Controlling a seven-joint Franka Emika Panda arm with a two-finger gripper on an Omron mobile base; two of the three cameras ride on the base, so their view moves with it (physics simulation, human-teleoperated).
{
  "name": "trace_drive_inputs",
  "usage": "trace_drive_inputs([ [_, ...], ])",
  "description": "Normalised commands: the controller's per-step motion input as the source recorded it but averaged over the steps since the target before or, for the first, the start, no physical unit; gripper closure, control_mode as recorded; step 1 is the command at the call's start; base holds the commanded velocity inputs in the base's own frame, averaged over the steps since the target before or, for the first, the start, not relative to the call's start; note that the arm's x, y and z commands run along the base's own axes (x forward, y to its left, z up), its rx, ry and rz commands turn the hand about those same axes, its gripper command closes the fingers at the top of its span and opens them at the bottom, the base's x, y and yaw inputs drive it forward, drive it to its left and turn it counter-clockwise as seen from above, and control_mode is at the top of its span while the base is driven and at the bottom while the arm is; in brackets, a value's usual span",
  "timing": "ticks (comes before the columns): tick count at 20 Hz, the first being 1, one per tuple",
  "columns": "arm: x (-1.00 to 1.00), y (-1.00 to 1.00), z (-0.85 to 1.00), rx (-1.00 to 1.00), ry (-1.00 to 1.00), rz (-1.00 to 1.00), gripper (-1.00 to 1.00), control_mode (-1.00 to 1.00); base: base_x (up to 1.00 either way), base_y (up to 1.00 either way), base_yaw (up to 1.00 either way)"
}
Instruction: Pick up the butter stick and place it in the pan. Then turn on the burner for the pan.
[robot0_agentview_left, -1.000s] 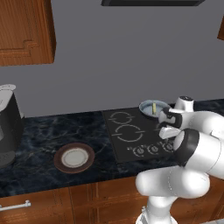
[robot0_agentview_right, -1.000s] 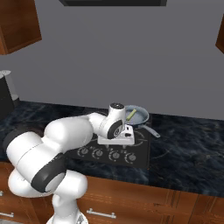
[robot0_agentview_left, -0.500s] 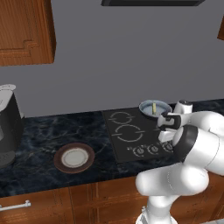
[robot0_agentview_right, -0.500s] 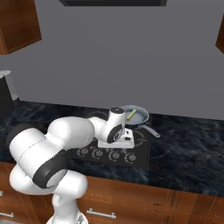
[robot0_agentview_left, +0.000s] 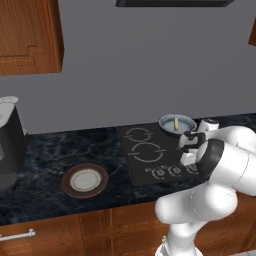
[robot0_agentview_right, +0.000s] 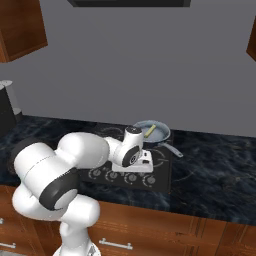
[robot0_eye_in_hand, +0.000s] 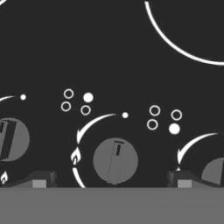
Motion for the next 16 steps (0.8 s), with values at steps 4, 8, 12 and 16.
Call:
trace_drive_inputs([
  [4,0.00,0.00,-0.20,0.00,0.00,0.00,-1.00,-1.00,0.00,0.00,0.00],
  [8,0.00,0.00,-0.16,0.00,0.00,0.00,-1.00,-1.00,0.00,0.00,0.00],
  [12,0.00,0.00,-0.12,0.00,0.00,0.00,-1.00,-1.00,0.00,0.00,0.00],
  [16,0.00,0.00,-0.09,0.00,0.00,0.00,-1.00,-1.00,0.00,0.00,0.00],
])
